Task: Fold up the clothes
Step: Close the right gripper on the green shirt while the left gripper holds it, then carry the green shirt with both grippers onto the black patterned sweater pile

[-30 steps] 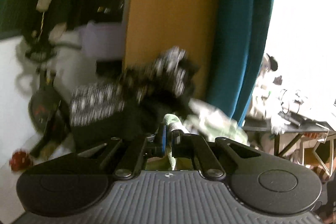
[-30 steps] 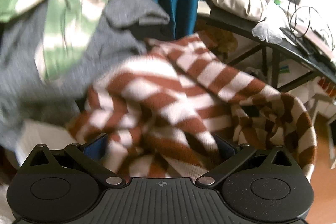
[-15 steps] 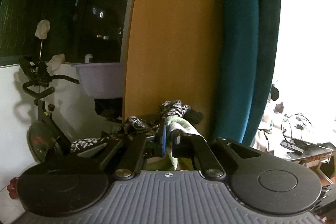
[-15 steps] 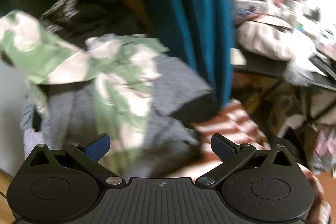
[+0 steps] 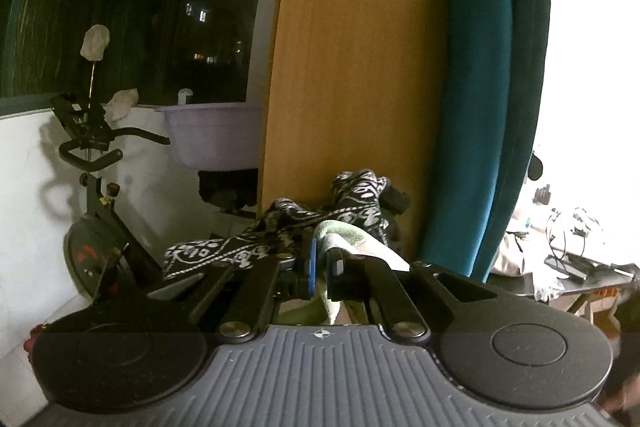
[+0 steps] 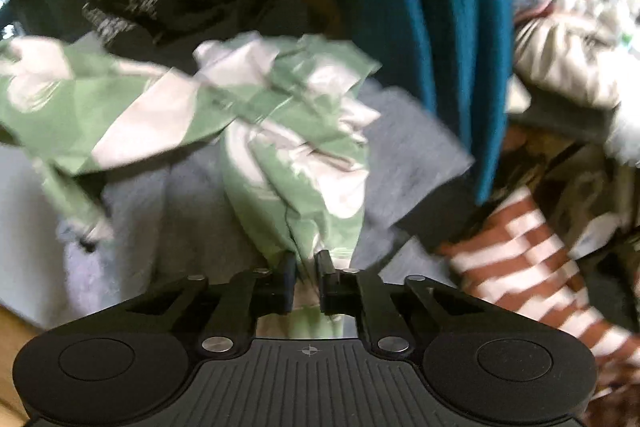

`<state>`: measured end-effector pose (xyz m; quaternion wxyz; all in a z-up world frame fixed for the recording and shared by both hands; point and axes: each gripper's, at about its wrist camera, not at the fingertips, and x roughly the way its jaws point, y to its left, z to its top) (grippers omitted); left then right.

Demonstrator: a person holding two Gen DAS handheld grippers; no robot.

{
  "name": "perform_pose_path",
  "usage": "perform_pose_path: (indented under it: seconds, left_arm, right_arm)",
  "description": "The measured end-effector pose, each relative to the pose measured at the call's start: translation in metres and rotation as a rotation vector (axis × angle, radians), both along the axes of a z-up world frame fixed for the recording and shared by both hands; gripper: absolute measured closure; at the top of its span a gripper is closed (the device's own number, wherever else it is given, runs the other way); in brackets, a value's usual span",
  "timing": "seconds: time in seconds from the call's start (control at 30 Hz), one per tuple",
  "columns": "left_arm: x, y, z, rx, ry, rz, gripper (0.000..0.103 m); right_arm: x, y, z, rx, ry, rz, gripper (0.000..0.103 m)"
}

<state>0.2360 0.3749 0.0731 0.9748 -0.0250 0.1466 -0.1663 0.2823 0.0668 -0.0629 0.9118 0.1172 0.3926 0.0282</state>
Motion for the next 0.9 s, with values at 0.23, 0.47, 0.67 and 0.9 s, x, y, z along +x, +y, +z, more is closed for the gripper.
perform_pose_path:
  seconds: [0.23,0.47,0.67,0.9]
  left_arm:
    - [0.003,0.002,-0.004,-0.048,0.015,0.019,0.098]
    - [0.007,-0.003,-0.014,-0.049,0.058,0.014,0.098]
    - [0.013,-0.003,-0.004,-0.043,0.028,-0.006,0.098]
    - [0.038,-0.022,0.042,0.002,-0.09,-0.075,0.098]
  right_arm:
    - [0.001,-0.041,0.034,-0.045,-0.124,-0.248,0.097]
    - [0.011,-0.047,0.027,-0.093,-0.097,-0.261,0.097]
    - [0.023,-0.047,0.024,-0.103,-0.074,-0.252,0.097]
    - [0.025,-0.043,0.013,-0.093,-0.047,-0.23,0.097]
